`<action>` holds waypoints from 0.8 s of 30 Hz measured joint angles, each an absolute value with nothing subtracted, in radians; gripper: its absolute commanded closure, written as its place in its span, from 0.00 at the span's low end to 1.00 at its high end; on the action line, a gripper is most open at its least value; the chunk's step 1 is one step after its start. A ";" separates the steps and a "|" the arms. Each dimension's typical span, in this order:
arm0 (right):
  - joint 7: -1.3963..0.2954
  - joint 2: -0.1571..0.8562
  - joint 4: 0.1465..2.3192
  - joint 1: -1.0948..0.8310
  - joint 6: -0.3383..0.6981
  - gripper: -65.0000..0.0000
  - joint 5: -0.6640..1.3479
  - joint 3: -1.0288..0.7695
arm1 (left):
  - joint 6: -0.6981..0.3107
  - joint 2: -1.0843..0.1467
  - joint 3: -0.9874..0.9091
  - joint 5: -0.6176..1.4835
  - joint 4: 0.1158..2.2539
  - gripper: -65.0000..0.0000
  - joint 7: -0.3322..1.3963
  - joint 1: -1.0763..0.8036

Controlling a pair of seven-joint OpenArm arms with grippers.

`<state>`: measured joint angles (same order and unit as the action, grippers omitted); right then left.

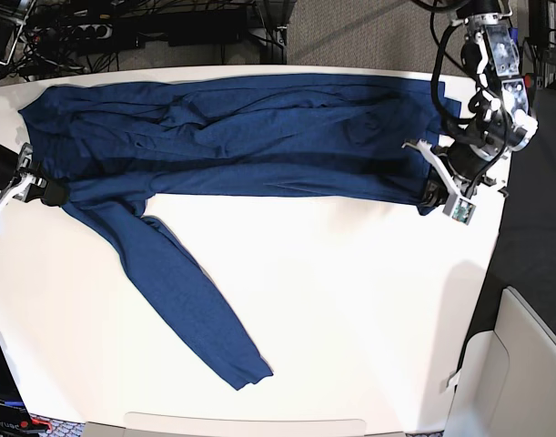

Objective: Fold the T-shirt properly
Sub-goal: 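Lift the grasped side edge with both grippers and fold it over the body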

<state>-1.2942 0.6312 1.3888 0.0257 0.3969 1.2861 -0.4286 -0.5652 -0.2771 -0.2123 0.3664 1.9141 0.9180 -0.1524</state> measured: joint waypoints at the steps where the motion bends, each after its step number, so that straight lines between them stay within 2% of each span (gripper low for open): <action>1: -1.293 0.632 1.388 0.023 0.397 0.99 1.286 -0.430 | -0.566 -0.277 -0.211 0.368 1.925 0.96 0.917 -0.164; 9: -1.292 0.636 1.407 -0.020 0.397 0.99 1.295 -0.447 | -0.569 -0.271 -0.210 0.374 1.993 0.96 0.916 -0.270; 14: -1.295 0.685 1.410 -0.057 0.398 0.99 1.359 -0.474 | -0.569 -0.274 -0.211 0.374 2.000 0.96 0.917 -0.308; 24: -1.298 0.709 1.410 -0.091 0.397 0.99 1.361 -0.487 | -0.569 -0.277 -0.237 0.374 2.000 0.96 0.917 -0.324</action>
